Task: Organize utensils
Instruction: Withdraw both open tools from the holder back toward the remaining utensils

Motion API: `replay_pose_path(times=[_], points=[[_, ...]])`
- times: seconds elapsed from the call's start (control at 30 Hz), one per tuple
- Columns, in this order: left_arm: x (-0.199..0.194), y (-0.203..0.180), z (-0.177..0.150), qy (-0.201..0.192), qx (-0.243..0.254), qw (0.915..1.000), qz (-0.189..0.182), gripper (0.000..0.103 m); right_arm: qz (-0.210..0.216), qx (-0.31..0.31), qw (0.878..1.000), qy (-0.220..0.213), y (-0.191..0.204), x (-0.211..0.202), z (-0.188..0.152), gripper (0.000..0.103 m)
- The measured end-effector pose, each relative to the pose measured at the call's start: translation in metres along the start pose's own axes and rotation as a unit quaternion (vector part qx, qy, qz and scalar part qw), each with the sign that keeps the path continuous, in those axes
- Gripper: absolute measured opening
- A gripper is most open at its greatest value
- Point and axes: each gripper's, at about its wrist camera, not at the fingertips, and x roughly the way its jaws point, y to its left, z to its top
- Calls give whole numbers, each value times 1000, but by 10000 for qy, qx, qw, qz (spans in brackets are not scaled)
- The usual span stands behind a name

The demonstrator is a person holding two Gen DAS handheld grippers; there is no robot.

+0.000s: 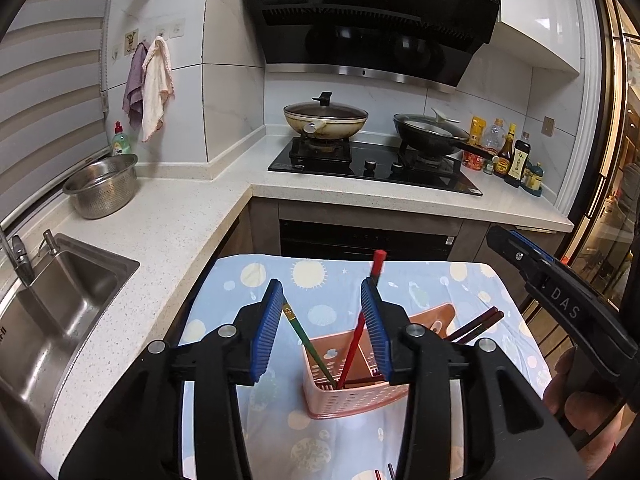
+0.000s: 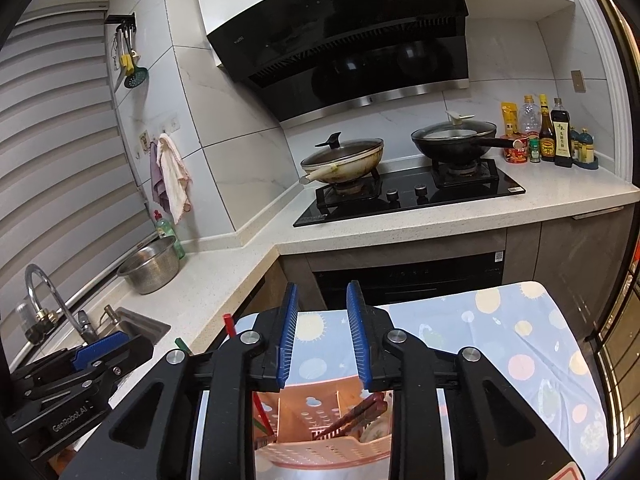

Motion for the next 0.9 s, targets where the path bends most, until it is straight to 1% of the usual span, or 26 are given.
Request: replay_pose_path(times=[0.27, 0.4, 0.5, 0.67, 0.9], points=[[-10, 0, -7, 31, 3, 10000, -9, 40, -13, -44, 10000, 3, 1, -14, -5, 25], [-17, 1, -14, 53, -11, 10000, -21, 41, -9, -71, 10000, 55, 2, -27, -13, 27], [-25, 1, -23, 93, -33, 9999, -43, 44, -5, -83, 9999, 100, 3, -40, -22, 29], [-38, 1, -47, 214, -43, 9997, -80, 45, -15, -128, 9996, 243, 4, -68, -49, 31], [-51, 4, -100, 621, -39, 9980, -99, 46, -41, -146, 9976, 678, 1, -107, -106, 31]])
